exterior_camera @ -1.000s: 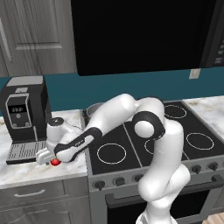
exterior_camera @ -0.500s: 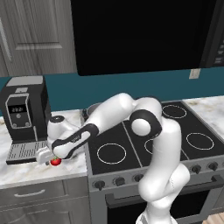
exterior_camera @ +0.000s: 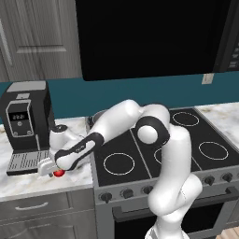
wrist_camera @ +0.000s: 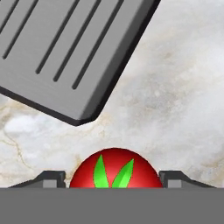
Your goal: Put the tomato and lemon wedge in the pot. Retrieve the spatula and lightly stir the vegetables in the pot.
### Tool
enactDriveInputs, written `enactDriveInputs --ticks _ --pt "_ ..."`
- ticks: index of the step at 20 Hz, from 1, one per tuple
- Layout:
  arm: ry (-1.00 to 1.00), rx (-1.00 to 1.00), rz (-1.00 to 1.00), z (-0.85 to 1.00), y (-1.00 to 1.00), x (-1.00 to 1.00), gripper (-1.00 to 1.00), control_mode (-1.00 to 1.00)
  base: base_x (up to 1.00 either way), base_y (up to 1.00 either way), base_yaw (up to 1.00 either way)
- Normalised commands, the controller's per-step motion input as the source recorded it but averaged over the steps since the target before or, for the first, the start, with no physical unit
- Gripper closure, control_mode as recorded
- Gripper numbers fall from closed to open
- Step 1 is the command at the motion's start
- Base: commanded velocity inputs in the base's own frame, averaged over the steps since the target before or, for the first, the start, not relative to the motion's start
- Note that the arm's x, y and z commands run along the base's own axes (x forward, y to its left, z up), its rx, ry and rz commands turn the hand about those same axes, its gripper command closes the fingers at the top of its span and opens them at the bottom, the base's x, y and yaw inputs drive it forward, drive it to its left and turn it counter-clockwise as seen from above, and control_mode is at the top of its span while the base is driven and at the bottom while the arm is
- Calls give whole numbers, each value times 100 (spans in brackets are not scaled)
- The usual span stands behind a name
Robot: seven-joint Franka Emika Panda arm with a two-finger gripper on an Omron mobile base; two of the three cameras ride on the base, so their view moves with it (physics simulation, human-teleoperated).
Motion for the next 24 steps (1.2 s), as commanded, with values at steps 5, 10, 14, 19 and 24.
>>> enactDriveInputs --ticks 5,10,14,19,24 --pt "0 0 0 0 0 -4 100 -100 0 0 0" --pt "-11 0 0 36 -8 -41 100 -100 0 0 0" --pt "-22 1 0 71 -20 -48 100 -100 0 0 0" --pt "-22 4 0 69 -39 -45 100 -100 0 0 0" --pt "-12 0 0 55 -59 -3 100 -100 0 0 0"
